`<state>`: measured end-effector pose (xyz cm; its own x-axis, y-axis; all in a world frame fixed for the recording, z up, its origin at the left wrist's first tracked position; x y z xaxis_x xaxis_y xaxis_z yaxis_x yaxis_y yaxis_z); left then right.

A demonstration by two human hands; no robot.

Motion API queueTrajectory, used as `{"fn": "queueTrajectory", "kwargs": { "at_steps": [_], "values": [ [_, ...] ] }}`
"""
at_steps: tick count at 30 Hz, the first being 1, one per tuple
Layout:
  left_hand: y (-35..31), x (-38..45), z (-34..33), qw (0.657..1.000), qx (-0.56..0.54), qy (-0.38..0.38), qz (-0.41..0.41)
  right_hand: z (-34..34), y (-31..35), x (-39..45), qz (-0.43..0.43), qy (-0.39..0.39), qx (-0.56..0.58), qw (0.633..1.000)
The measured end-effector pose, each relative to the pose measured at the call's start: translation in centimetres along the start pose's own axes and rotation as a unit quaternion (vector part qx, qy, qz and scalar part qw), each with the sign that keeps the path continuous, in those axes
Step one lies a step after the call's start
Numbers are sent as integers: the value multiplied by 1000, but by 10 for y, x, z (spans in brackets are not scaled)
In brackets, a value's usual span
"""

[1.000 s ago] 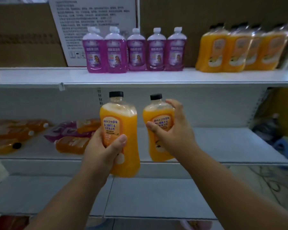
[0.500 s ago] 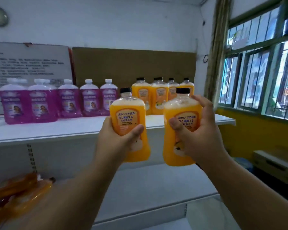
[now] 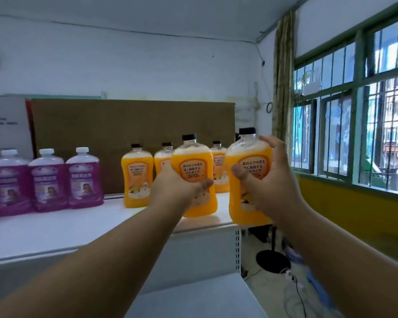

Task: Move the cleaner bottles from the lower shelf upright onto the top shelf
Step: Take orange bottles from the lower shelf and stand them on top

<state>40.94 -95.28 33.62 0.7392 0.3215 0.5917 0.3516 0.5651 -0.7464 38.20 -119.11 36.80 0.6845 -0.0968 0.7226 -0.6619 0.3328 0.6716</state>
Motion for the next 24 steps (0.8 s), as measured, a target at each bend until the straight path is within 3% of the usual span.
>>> {"fn": "queueTrajectory", "kwargs": {
  "at_steps": [9,12,16,18,24],
  "values": [
    [22,34,-46,998,63,16,8,-15,-55,38,-33,-14,19,999],
    [11,34,-42,989,134,-2,-57,-24,-70,43,-50,1,20,999],
    [-30,28,-36,921,297,-5,-253,-31,-85,51,-62,26,29,997],
    [-38,32,-40,887,364,27,-282,-33,-85,53,-48,42,23,998],
    [-42,49,-51,851,429,19,-303,-36,-95,58,-16,107,-46,993]
  ]
}}
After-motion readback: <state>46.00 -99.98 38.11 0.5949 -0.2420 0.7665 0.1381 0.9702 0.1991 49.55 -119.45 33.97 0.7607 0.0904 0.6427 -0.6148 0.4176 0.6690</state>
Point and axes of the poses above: each hand's wrist, its own x-axis towards the middle knuckle, its own z-axis out of the back of the hand, y = z × x, the point moved 9 cm from there along x, towards the middle knuckle, and after that the axes turned 10 degrees about -z, right-handed, at the moved point
